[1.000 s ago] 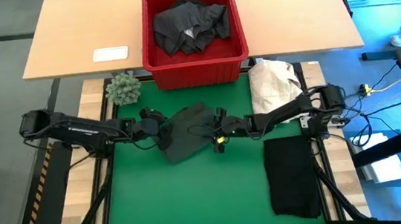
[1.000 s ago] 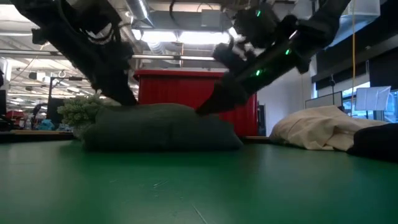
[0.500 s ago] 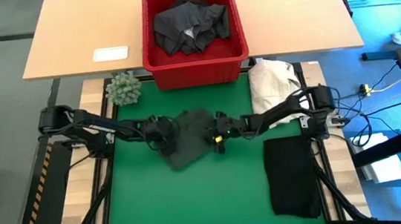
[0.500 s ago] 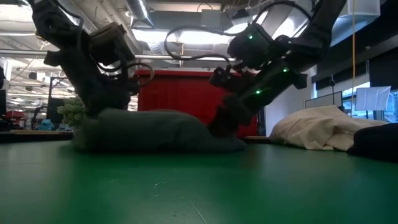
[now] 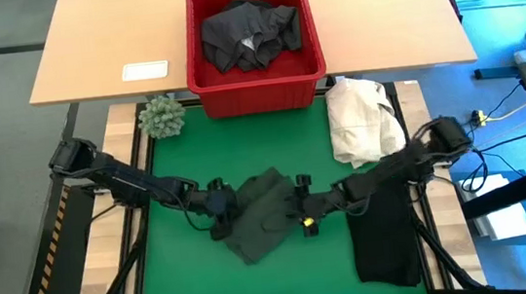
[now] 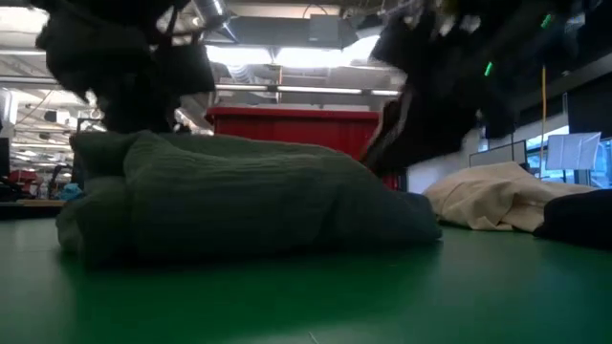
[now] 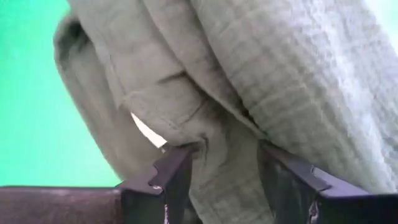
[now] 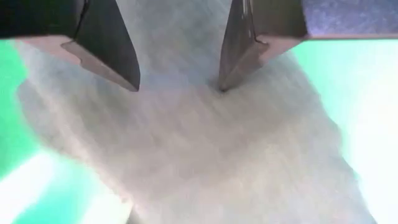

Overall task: Fold laundry
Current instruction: Fold the green polo shirt, then stack the green folded polo shirt on top of the black folded shirt

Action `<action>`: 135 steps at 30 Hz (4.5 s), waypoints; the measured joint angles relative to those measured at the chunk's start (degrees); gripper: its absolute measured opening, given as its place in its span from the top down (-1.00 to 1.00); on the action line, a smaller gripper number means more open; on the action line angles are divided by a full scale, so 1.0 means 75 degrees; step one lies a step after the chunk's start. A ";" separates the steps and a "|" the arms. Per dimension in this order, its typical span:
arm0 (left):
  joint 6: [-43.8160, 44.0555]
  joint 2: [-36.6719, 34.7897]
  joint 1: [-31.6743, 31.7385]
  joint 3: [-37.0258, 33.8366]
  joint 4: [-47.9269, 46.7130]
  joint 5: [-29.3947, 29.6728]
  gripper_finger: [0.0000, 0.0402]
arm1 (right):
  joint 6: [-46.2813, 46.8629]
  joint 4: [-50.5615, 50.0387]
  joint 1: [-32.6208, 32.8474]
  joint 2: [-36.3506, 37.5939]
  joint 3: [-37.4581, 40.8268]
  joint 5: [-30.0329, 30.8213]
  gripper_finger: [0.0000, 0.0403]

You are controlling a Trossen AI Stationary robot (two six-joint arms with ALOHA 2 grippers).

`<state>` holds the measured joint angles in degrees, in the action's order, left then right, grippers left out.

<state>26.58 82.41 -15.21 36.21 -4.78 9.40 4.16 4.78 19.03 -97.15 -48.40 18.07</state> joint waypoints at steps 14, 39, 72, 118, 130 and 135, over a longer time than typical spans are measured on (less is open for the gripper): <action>-0.0830 -0.0192 0.0447 0.1069 -0.2286 0.2430 0.14 | -0.0056 -0.0112 0.1119 0.0878 -0.0008 0.0709 -0.09; 0.0180 0.0980 0.1800 0.0635 -0.0562 -0.1015 0.33 | -0.3067 0.0870 0.1611 -0.0469 -0.0012 0.1726 -0.93; 0.0840 0.1877 0.1566 0.0638 0.0928 -0.2195 0.33 | -0.5092 0.1975 0.1331 -0.1605 -0.0003 0.3790 -0.67; -0.1284 0.1508 0.0971 0.2969 -0.0445 -0.2278 0.33 | -0.2780 -0.4751 0.2943 0.1707 -0.1904 0.3769 0.96; -0.1421 0.1259 0.0801 0.3179 -0.0927 -0.1643 0.33 | 0.0645 -1.0187 0.4166 0.1953 -0.3381 0.2197 0.96; -0.1417 0.1259 0.0713 0.3179 -0.0932 -0.1409 0.33 | 0.1158 -1.1102 0.4627 0.1953 -0.3389 0.0937 0.96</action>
<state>15.96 91.86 -9.86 60.05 -11.77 -1.17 12.84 -78.49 53.74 -82.50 -73.82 25.10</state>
